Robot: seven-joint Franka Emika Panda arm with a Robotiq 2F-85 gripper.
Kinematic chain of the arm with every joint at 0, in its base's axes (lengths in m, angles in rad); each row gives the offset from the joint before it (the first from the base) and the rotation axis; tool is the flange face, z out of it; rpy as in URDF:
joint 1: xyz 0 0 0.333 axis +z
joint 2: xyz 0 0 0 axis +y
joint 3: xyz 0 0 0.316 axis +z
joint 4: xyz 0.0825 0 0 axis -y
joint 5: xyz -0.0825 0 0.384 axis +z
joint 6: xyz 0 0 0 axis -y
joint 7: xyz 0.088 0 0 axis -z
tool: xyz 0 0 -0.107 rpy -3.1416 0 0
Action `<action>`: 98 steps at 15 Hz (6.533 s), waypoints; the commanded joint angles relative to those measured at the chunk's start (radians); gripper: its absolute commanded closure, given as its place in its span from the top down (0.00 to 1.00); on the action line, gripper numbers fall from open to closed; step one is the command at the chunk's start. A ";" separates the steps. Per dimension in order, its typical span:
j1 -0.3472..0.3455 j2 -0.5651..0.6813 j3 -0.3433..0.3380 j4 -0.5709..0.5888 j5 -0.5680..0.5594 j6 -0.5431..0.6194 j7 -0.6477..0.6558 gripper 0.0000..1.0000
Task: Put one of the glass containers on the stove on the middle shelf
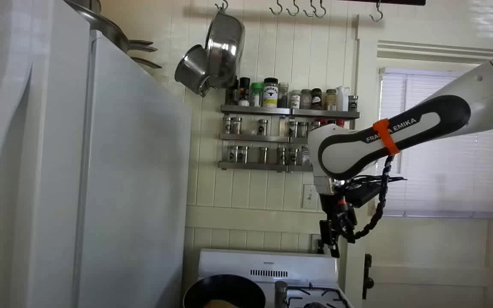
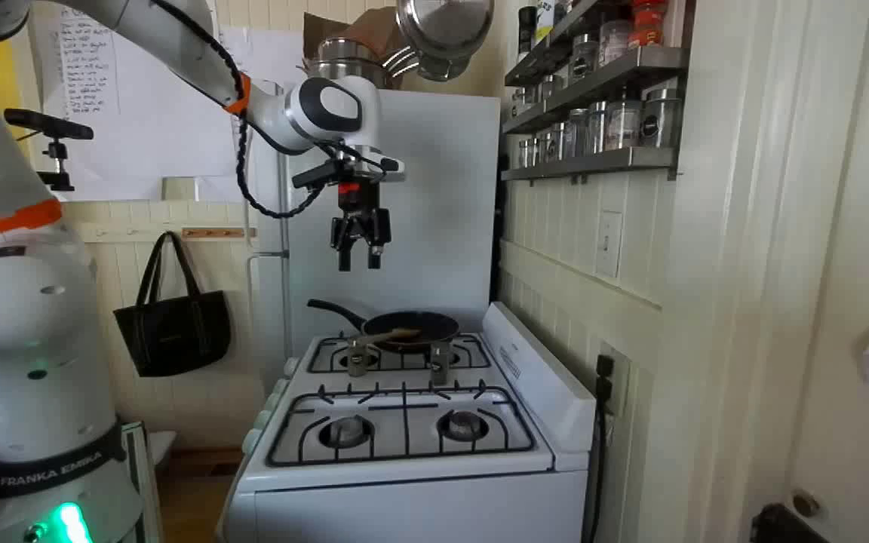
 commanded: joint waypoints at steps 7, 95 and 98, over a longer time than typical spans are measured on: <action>0.016 0.001 -0.014 0.002 -0.004 -0.003 0.004 1.00; -0.503 0.873 0.501 0.215 2.038 1.268 -2.417 0.42; -0.490 0.872 0.479 0.224 2.095 1.250 -2.490 0.23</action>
